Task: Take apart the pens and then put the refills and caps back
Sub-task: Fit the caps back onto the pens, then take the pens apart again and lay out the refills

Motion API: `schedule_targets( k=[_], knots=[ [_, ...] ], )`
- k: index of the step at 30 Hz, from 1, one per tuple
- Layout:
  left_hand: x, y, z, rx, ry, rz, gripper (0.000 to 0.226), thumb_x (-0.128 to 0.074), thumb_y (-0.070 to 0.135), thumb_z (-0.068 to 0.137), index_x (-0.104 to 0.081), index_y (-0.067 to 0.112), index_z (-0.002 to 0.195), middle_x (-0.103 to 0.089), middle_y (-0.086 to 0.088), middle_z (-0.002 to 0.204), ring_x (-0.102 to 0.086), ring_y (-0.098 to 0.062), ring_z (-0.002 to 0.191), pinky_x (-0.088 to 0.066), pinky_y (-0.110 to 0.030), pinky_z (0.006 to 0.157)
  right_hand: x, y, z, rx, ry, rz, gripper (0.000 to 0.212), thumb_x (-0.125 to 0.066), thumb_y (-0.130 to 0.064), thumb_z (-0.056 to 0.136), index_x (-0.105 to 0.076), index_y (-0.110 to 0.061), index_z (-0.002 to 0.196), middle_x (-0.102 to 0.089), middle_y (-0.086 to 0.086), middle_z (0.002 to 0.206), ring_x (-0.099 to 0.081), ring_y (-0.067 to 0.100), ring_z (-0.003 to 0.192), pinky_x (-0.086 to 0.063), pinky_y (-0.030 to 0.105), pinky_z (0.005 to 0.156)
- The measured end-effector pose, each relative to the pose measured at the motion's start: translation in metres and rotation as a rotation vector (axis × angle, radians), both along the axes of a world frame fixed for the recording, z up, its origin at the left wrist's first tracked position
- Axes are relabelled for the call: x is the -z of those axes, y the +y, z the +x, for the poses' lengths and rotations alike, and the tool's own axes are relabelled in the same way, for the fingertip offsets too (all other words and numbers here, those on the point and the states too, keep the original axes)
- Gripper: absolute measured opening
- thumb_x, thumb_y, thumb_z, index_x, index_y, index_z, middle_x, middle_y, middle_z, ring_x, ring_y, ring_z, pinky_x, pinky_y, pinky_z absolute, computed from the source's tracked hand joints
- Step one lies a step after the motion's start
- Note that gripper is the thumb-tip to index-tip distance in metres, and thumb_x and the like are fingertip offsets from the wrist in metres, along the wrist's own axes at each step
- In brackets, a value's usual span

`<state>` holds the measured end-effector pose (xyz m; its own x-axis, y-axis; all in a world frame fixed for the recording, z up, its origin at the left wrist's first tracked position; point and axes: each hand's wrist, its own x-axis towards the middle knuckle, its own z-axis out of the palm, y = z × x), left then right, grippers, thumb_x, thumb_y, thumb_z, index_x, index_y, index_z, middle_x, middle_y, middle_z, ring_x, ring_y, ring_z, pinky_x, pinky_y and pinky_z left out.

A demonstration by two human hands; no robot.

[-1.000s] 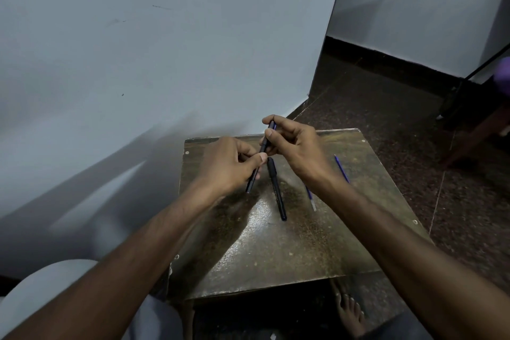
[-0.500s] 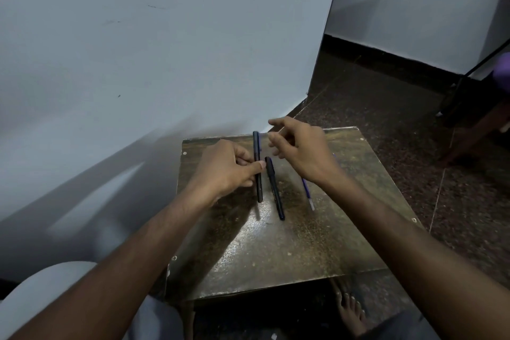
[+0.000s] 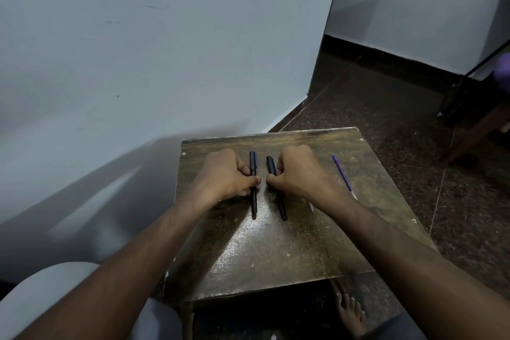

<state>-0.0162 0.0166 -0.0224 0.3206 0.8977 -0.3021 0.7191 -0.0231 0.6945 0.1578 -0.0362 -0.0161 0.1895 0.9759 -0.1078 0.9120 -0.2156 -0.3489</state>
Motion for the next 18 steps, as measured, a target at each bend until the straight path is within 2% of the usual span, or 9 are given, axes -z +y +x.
schedule_targets(
  k=[2, 4, 7, 9, 11, 15, 18],
  knots=[
    [0.000, 0.000, 0.002, -0.020, -0.009, 0.004, 0.017, -0.096, 0.026, 0.083, -0.081, 0.017, 0.083, -0.082, 0.003, 0.068, -0.080, -0.006, 0.060, -0.062, -0.015, 0.056, -0.006, 0.001, 0.005, 0.017, 0.057, 0.010, 0.038, -0.081, -0.028, 0.086, -0.059, -0.017, 0.058, -0.056, -0.001, 0.054, -0.054, 0.017, 0.053, -0.054, 0.036, 0.054],
    [-0.001, -0.001, 0.005, -0.006, 0.006, 0.008, 0.017, -0.096, 0.029, 0.083, -0.082, 0.020, 0.080, -0.082, 0.006, 0.065, -0.080, -0.006, 0.061, -0.061, -0.015, 0.057, -0.012, 0.001, 0.014, 0.060, 0.120, 0.033, 0.038, -0.078, -0.027, 0.089, -0.057, -0.019, 0.058, -0.055, -0.003, 0.055, -0.054, 0.015, 0.052, -0.048, 0.030, 0.051],
    [0.000, -0.001, 0.005, 0.026, 0.034, 0.006, 0.017, -0.094, 0.033, 0.084, -0.084, 0.020, 0.079, -0.078, 0.013, 0.060, -0.078, -0.002, 0.057, -0.058, -0.011, 0.054, -0.018, -0.001, 0.028, 0.139, 0.294, 0.042, 0.027, -0.072, -0.026, 0.097, -0.072, -0.003, 0.082, -0.077, 0.006, 0.071, -0.075, 0.016, 0.057, -0.060, 0.029, 0.050],
    [0.001, -0.001, 0.004, 0.034, 0.036, 0.010, 0.018, -0.092, 0.033, 0.086, -0.085, 0.018, 0.082, -0.077, 0.014, 0.058, -0.074, 0.001, 0.051, -0.054, -0.008, 0.050, -0.019, -0.002, 0.032, 0.172, 0.373, 0.046, 0.027, -0.072, -0.025, 0.100, -0.074, 0.001, 0.095, -0.080, 0.010, 0.077, -0.077, 0.011, 0.056, -0.055, 0.020, 0.047],
    [0.002, -0.002, 0.004, 0.039, 0.045, 0.011, 0.019, -0.091, 0.034, 0.088, -0.085, 0.017, 0.083, -0.078, 0.013, 0.059, -0.073, 0.002, 0.049, -0.053, -0.007, 0.048, -0.018, -0.004, 0.033, 0.171, 0.409, 0.053, 0.026, -0.071, -0.025, 0.101, -0.073, 0.000, 0.096, -0.081, 0.012, 0.083, -0.074, 0.007, 0.054, -0.053, 0.018, 0.046],
    [-0.002, -0.004, 0.003, 0.036, 0.068, 0.015, 0.025, -0.086, 0.039, 0.092, -0.083, 0.016, 0.084, -0.078, 0.012, 0.059, -0.078, -0.004, 0.056, -0.059, -0.012, 0.053, -0.017, -0.009, 0.025, 0.138, 0.485, 0.028, 0.020, -0.070, -0.024, 0.101, -0.073, -0.005, 0.096, -0.083, 0.015, 0.085, -0.078, 0.016, 0.063, -0.061, 0.026, 0.053],
    [-0.004, -0.005, 0.000, 0.017, 0.031, 0.181, 0.034, -0.071, 0.047, 0.102, -0.082, 0.018, 0.089, -0.080, 0.007, 0.065, -0.079, -0.008, 0.059, -0.067, -0.024, 0.064, -0.017, -0.012, 0.016, 0.118, 0.577, 0.002, 0.015, -0.068, -0.024, 0.102, -0.070, -0.011, 0.095, -0.083, 0.016, 0.086, -0.074, 0.017, 0.064, -0.060, 0.028, 0.057]
  ],
)
